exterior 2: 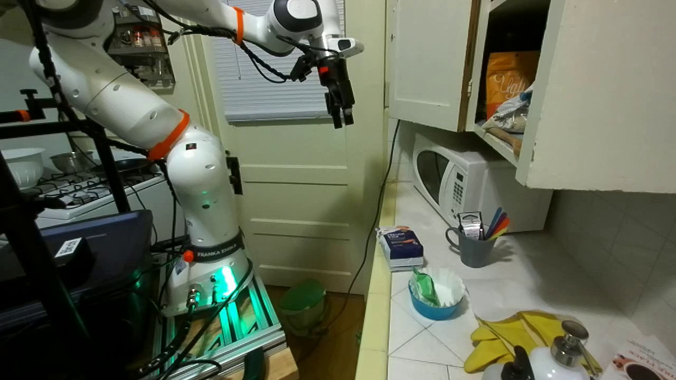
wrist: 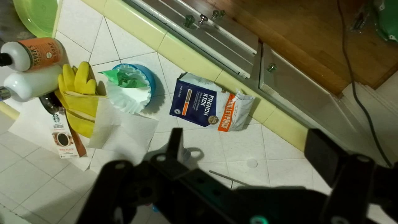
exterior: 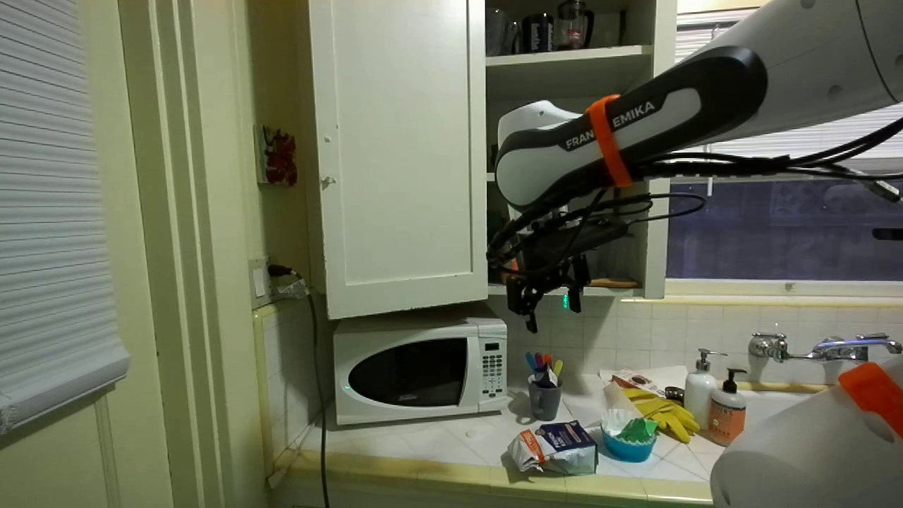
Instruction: Put the bag upright
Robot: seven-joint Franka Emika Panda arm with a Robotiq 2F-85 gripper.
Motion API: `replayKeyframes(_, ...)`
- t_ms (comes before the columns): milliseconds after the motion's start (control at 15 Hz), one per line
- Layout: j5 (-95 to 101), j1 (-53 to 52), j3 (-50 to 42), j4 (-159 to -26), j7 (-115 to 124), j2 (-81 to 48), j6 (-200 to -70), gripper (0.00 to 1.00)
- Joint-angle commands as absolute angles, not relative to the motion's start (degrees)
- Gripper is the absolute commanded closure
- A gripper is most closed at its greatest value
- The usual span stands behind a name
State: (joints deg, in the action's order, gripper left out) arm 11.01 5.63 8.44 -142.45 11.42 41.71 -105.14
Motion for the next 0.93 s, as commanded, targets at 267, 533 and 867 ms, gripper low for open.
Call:
replayKeyframes(267,23.4,4.5,15.6,-151.0,21.3,39.7,-112.5,0.00)
replayKeyframes(533,27.6,4.5,18.2,-157.6,28.1,35.3,-121.5,0.00)
replayKeyframes(867,28.5,4.1,17.3,-157.3,29.5,33.0,-120.1,0.00)
